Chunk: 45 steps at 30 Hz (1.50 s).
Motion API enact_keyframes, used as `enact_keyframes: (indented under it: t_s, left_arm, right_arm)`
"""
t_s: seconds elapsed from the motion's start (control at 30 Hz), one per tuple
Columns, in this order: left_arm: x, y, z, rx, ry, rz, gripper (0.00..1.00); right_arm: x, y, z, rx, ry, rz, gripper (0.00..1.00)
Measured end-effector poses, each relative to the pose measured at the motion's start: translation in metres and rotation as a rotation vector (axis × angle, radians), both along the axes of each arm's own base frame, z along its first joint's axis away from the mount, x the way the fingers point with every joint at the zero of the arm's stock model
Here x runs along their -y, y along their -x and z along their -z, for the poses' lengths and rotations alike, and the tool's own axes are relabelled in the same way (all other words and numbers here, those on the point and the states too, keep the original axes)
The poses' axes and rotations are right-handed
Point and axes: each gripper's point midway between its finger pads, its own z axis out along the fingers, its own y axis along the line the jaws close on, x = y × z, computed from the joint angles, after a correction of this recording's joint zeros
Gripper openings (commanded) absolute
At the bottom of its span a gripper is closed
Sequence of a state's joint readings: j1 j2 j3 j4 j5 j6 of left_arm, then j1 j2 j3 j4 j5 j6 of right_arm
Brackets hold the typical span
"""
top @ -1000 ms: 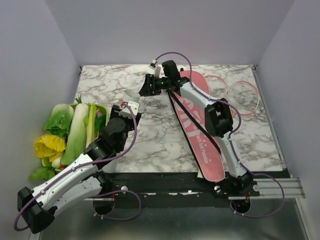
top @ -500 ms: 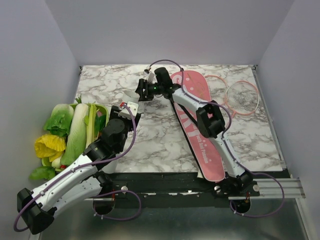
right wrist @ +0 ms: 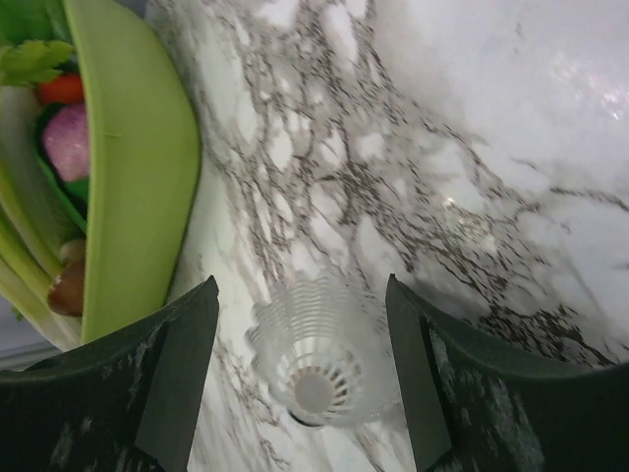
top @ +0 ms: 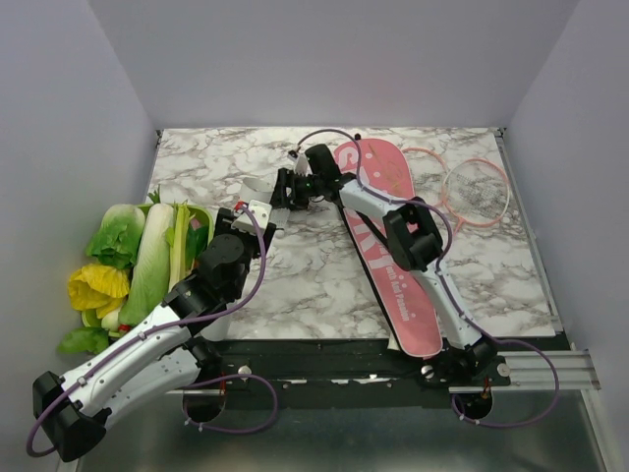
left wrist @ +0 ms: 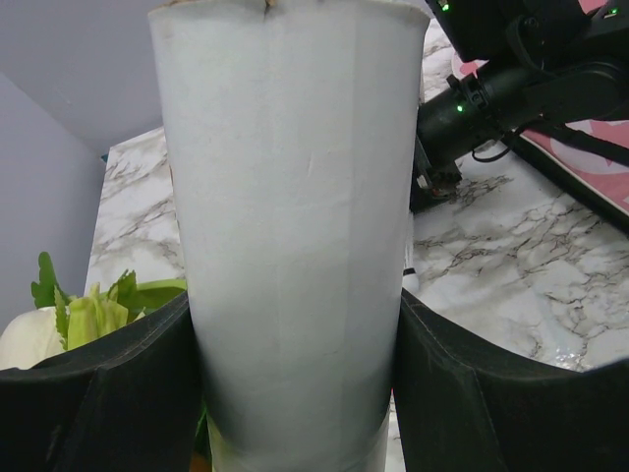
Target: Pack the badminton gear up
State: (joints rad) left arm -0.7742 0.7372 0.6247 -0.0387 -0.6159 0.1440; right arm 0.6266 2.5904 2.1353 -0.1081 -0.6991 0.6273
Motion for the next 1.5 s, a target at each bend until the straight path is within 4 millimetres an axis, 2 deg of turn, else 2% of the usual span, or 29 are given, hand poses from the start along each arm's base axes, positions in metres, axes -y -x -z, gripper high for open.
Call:
enact_keyframes:
  t_s: [0.1,0.43,0.63,0.73,0.77,0.83,0.93,0.97,1.13,1.23,1.33,1.5]
  left_arm:
    - [0.000,0.000,0.000,0.001,0.001,0.000,0.00]
    - [-0.001,0.001,-0.003,0.009,0.010,0.000,0.00]
    - [-0.001,0.002,-0.004,0.011,0.015,0.000,0.00]
    - [-0.002,0.002,-0.005,0.015,0.019,0.000,0.00]
    - [-0.002,0.003,-0.006,0.017,0.021,0.000,0.00]
    - [-0.003,0.003,-0.008,0.021,0.027,0.000,0.00]
    - [-0.003,0.004,-0.009,0.024,0.032,0.000,0.00]
    - [-0.003,0.004,-0.009,0.024,0.032,0.000,0.00]
    - [-0.003,0.004,-0.010,0.026,0.034,0.002,0.00]
    - [0.000,0.004,-0.009,0.023,0.036,0.016,0.00]
    - [0.005,0.005,-0.008,0.017,0.038,0.042,0.00]
    - [0.021,0.005,0.001,-0.013,0.026,0.123,0.00]
  right_arm:
    - [0.006,0.004,0.014,-0.007,0.039,-0.005,0.75]
    - [0.028,0.020,-0.004,0.051,0.111,-0.017,0.71]
    - [0.038,0.029,-0.007,0.064,0.140,-0.027,0.61]
    - [0.041,0.031,-0.005,0.067,0.151,-0.034,0.47]
    - [0.041,0.032,-0.004,0.066,0.155,-0.036,0.38]
    - [0.043,0.033,-0.001,0.063,0.164,-0.040,0.32]
    - [0.046,0.037,0.005,0.049,0.179,-0.043,0.14]
    - [0.048,0.039,0.008,0.042,0.186,-0.044,0.01]
    - [0.056,0.049,0.014,0.017,0.208,-0.042,0.01]
    - [0.066,0.060,0.005,0.017,0.220,-0.035,0.01]
    - [0.079,0.072,-0.014,0.047,0.228,-0.023,0.01]
    - [0.105,0.092,-0.070,0.159,0.214,0.016,0.01]
